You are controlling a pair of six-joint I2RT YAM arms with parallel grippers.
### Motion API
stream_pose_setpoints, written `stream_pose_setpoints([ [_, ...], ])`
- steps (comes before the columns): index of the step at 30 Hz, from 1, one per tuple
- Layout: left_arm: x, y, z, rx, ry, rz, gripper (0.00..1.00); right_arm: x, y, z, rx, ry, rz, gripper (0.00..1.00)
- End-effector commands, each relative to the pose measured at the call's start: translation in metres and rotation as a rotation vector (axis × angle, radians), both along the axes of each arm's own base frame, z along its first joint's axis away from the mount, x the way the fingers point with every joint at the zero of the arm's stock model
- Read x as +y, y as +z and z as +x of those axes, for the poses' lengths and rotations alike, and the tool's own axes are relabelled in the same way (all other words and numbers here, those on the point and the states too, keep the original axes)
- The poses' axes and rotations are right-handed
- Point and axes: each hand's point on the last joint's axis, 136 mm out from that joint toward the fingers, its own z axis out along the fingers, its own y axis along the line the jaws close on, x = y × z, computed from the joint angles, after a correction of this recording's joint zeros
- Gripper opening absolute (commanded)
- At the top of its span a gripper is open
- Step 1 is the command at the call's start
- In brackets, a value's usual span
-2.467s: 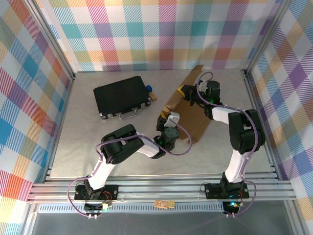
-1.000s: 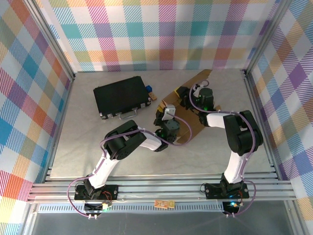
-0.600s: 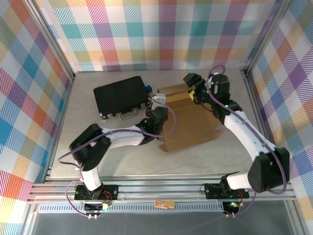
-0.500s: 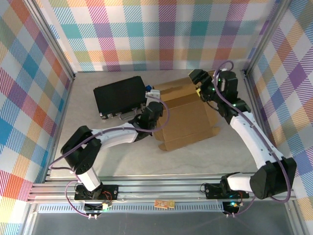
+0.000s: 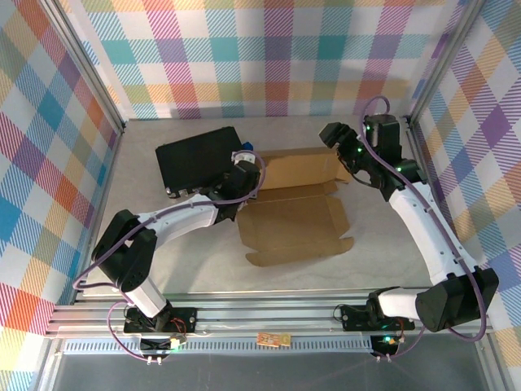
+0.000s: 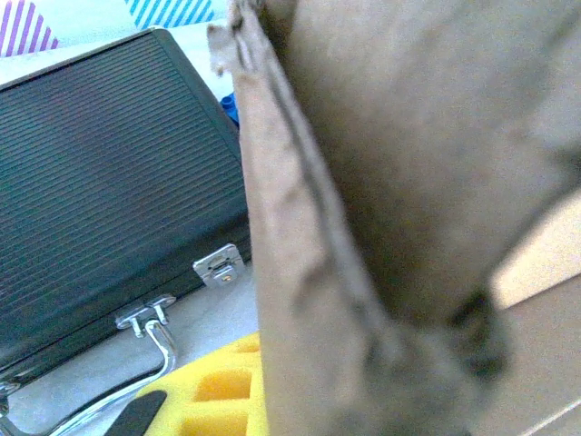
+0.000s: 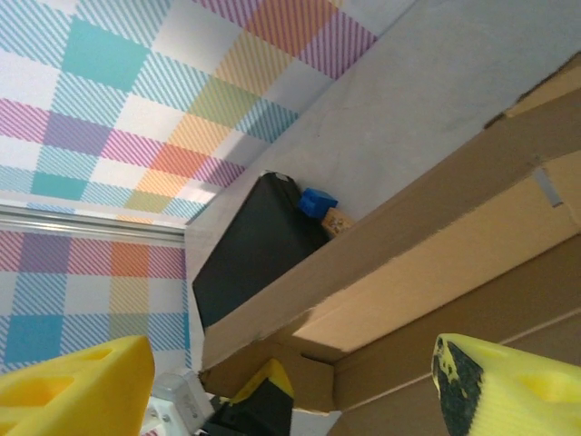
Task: Fold the paper box
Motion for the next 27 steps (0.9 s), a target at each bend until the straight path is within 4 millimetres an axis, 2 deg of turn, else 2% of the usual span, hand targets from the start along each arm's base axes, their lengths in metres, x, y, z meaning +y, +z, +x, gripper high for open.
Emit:
stream_pose_setpoints([
  [1,0.006,0.04,0.009,-0.031,0.001,-0.082,0.0,-0.01,0.001,-0.005,0.041,-0.023,-0.035,0.78],
  [7,0.021,0.049,0.01,0.105,0.01,-0.058,0.0,-0.041,-0.012,-0.013,0.18,-0.109,-0.145,0.77],
  [11,0.033,0.058,0.006,0.119,0.004,-0.06,0.0,-0.049,-0.002,-0.002,0.176,-0.104,-0.138,0.69],
  [14,0.04,0.059,0.004,0.154,-0.005,-0.079,0.0,-0.041,0.013,0.018,0.12,-0.034,-0.131,0.61],
  [19,0.039,0.065,0.003,0.177,-0.053,-0.089,0.0,-0.023,0.02,0.054,0.113,0.09,-0.151,0.58],
  [23,0.039,0.067,0.006,0.182,-0.057,-0.096,0.0,-0.009,-0.001,0.082,0.167,0.167,-0.143,0.55],
  [27,0.036,0.068,0.007,0.184,-0.072,-0.105,0.0,-0.001,-0.027,0.098,0.214,0.223,-0.138,0.58],
])
